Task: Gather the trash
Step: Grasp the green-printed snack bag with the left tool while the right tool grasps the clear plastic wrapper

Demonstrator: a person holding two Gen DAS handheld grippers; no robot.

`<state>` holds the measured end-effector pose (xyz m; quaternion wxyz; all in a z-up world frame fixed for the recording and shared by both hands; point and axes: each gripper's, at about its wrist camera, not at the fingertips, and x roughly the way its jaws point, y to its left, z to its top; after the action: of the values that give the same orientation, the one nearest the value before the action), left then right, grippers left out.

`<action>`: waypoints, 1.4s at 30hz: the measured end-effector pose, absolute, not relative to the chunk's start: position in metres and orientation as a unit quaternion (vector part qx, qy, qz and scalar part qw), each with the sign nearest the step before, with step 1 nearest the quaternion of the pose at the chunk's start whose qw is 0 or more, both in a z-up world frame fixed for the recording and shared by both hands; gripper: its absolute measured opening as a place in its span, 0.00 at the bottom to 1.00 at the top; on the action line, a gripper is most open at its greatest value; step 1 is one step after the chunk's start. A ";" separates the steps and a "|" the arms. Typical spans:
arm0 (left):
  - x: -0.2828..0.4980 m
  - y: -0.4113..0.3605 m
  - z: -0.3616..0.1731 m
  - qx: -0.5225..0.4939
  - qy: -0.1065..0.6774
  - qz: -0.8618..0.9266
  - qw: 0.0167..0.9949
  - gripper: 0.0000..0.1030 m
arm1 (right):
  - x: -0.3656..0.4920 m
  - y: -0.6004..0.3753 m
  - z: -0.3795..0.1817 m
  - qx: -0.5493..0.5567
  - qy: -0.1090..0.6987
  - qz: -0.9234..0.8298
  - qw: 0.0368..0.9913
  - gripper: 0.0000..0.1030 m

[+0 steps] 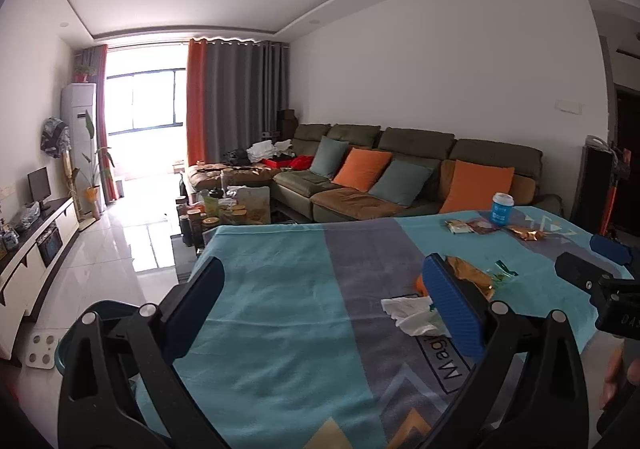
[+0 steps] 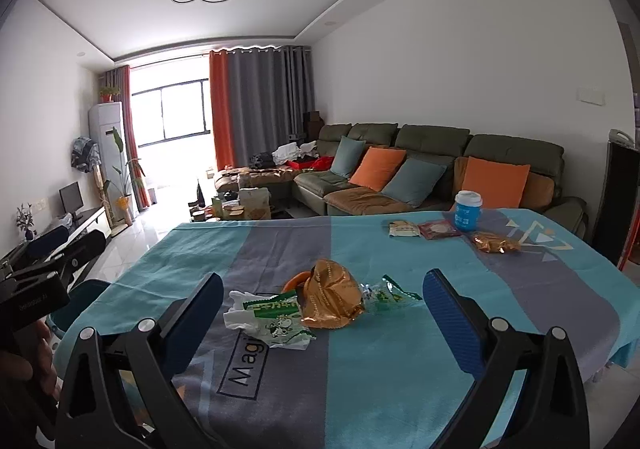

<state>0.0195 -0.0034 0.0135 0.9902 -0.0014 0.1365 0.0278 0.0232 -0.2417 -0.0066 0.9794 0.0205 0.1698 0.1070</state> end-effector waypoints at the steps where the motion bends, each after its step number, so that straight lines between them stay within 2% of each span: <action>1: 0.020 -0.004 0.012 0.000 0.137 0.024 0.990 0.95 | 0.024 -0.241 -0.007 0.020 0.172 0.105 0.979 0.94; 18: 0.041 -0.029 0.000 0.013 0.170 -0.025 0.985 0.95 | 0.048 -0.259 -0.012 0.024 0.195 0.086 0.977 0.94; 42: 0.121 -0.108 -0.040 0.028 0.250 -0.133 0.959 0.95 | 0.161 -0.304 -0.053 -0.001 0.318 0.092 0.944 0.94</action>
<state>0.1209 -0.1081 -0.0404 0.9587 0.0279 0.2499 -0.1328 0.1611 -0.3036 -0.0529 0.9435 -0.0006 0.3184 0.0919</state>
